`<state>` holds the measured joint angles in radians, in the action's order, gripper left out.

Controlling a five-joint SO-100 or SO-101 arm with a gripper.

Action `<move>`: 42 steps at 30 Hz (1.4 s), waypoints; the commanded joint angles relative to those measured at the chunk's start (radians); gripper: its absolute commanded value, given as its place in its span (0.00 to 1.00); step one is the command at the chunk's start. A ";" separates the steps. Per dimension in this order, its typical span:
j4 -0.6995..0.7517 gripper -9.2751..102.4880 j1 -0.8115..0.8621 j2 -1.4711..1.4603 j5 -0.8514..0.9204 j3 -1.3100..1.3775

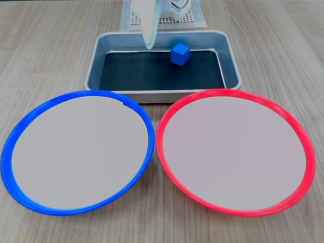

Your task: Move a blue block from tray to blue dish

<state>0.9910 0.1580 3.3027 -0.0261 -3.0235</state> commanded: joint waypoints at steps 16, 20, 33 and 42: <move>-0.009 0.08 0.091 -0.511 0.377 0.566; 0.247 0.08 0.014 -0.865 0.545 1.008; 0.661 0.08 -0.206 -1.330 2.040 1.160; 0.632 0.16 -0.233 -1.437 2.364 1.131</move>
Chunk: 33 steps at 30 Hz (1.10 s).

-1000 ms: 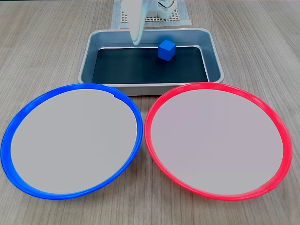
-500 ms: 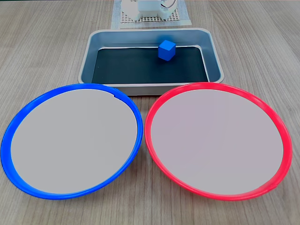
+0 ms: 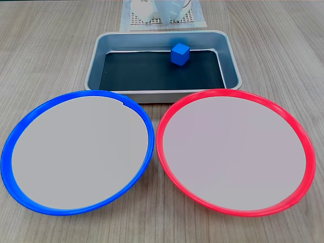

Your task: Move a blue block from tray to blue dish

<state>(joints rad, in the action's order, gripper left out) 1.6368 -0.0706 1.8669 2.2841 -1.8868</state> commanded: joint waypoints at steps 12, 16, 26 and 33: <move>-0.339 0.27 -0.023 -0.037 0.124 -0.239; -0.377 0.26 -0.044 -0.063 0.094 -0.268; -0.440 0.17 -0.055 -0.071 0.074 -0.336; -0.442 0.08 -0.069 -0.071 0.041 -0.310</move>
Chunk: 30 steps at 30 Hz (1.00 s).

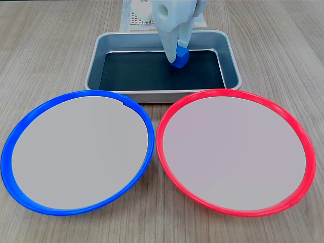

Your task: Move a blue block from tray to blue dish

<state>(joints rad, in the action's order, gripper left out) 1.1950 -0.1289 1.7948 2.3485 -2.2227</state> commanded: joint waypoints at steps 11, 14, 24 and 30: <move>-0.072 0.08 -0.235 0.238 -1.256 0.279; -0.219 0.08 -0.241 0.321 -1.614 0.334; -0.756 0.08 0.011 0.546 -2.560 0.373; -1.164 0.08 0.230 0.486 -2.816 0.272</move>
<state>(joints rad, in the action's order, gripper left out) 0.2132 0.0000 2.3071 -0.3958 -1.9236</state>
